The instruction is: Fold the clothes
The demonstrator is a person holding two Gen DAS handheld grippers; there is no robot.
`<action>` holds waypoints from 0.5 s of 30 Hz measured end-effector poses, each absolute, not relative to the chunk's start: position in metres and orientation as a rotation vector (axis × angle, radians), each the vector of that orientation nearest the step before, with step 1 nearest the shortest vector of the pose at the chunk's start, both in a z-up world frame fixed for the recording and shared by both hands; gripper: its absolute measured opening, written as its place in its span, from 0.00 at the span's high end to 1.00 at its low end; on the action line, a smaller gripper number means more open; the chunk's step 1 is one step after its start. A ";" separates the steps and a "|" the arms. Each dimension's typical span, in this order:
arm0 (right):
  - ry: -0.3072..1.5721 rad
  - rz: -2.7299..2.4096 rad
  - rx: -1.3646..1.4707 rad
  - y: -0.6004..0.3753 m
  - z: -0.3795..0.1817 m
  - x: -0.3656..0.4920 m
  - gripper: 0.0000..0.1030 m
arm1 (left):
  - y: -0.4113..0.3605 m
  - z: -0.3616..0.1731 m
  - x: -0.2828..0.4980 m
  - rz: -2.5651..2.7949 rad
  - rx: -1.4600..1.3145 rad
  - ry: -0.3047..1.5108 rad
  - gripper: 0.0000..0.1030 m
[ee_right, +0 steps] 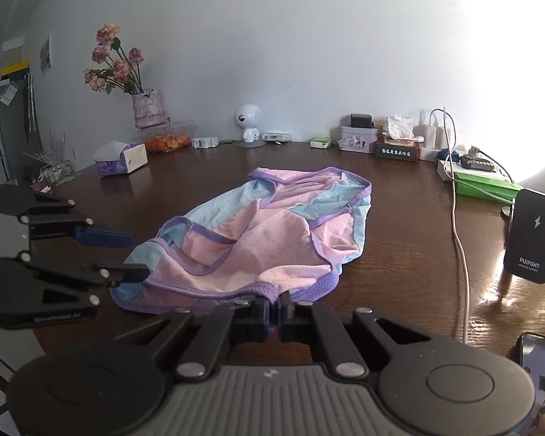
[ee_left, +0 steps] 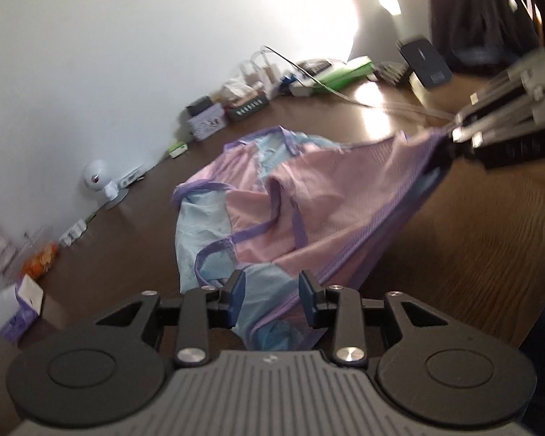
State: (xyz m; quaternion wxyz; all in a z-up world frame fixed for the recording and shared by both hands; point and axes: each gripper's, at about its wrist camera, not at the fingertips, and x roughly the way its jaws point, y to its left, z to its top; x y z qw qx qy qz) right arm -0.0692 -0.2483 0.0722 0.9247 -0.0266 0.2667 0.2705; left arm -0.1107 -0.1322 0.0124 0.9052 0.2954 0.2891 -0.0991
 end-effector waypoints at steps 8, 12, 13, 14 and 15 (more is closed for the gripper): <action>0.553 0.558 -0.053 -0.245 0.071 -0.068 0.97 | -0.148 -0.001 -0.104 -0.338 0.784 0.610 0.67; 0.544 0.553 -0.048 -0.246 0.074 -0.070 0.97 | -0.151 -0.015 -0.098 -0.327 0.902 0.597 0.67; 0.541 0.553 -0.050 -0.246 0.075 -0.070 0.97 | -0.152 -0.017 -0.096 -0.320 0.925 0.596 0.74; 0.542 0.555 -0.059 -0.245 0.075 -0.071 0.97 | -0.151 -0.015 -0.095 -0.315 0.920 0.596 0.81; 0.543 0.557 -0.068 -0.243 0.075 -0.072 0.97 | -0.150 -0.013 -0.093 -0.308 0.903 0.594 0.92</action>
